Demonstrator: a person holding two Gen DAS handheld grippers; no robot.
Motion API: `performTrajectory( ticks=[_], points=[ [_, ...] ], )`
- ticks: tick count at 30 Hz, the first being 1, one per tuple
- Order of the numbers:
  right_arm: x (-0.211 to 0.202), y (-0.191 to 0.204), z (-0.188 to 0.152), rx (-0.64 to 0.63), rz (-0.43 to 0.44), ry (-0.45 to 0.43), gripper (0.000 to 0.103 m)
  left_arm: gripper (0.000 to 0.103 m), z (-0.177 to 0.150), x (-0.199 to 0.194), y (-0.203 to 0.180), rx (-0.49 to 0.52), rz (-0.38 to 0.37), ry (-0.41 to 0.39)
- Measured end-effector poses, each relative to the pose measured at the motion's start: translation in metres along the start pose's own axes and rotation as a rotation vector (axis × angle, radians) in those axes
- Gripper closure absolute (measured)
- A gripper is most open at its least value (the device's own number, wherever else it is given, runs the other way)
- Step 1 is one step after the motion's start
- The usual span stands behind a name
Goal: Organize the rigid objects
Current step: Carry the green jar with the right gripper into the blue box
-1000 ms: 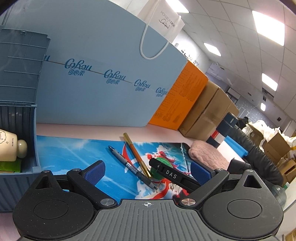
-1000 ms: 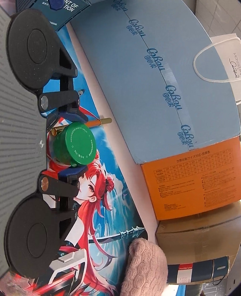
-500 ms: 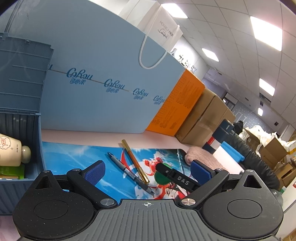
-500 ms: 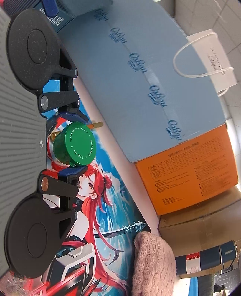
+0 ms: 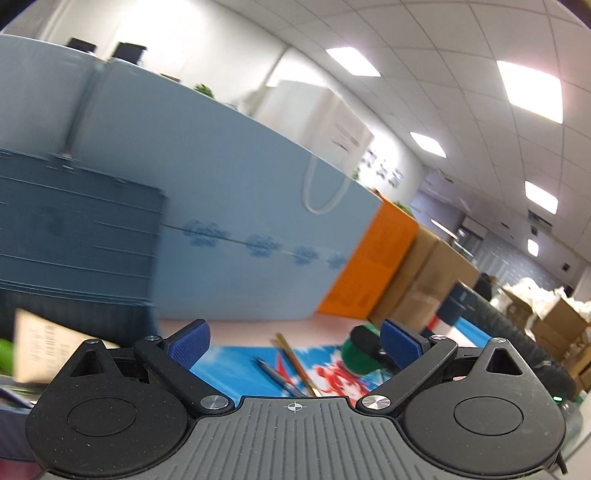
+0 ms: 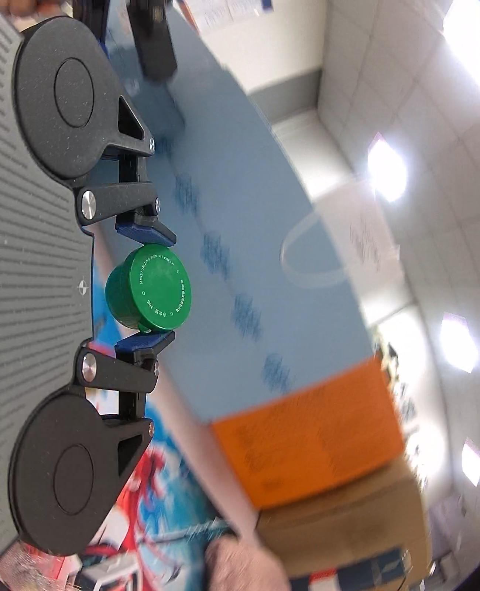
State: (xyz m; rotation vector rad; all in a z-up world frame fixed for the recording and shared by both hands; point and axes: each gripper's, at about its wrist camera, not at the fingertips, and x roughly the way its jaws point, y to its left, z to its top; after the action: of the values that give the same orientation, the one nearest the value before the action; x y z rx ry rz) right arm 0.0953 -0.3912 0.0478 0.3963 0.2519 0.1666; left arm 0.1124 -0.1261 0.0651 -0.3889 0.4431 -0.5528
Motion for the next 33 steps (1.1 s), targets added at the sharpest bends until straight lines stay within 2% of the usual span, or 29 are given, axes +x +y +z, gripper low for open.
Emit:
performTrajectory(
  ticks=[4,11,15,25,33],
  points=[
    [0.002,0.044,0.001,-0.096,0.079,0.003,0.057,0.003,0.007,-0.018,0.018,-0.005,0.049,-0.017],
    [0.019,0.102,-0.006,-0.147,0.188,0.041,0.057,0.003,0.020,-0.054,0.051,0.021,0.126,-0.028],
    [0.033,0.130,-0.013,-0.157,0.234,0.066,0.057,0.003,0.025,-0.070,0.076,-0.054,0.101,-0.067],
    [0.069,0.186,-0.043,-0.186,0.285,0.156,0.057,0.003,0.035,-0.085,0.131,-0.188,0.090,-0.083],
    [0.093,0.208,-0.068,-0.223,0.273,0.263,0.057,0.003,0.037,-0.093,0.168,-0.295,0.131,-0.087]
  ],
)
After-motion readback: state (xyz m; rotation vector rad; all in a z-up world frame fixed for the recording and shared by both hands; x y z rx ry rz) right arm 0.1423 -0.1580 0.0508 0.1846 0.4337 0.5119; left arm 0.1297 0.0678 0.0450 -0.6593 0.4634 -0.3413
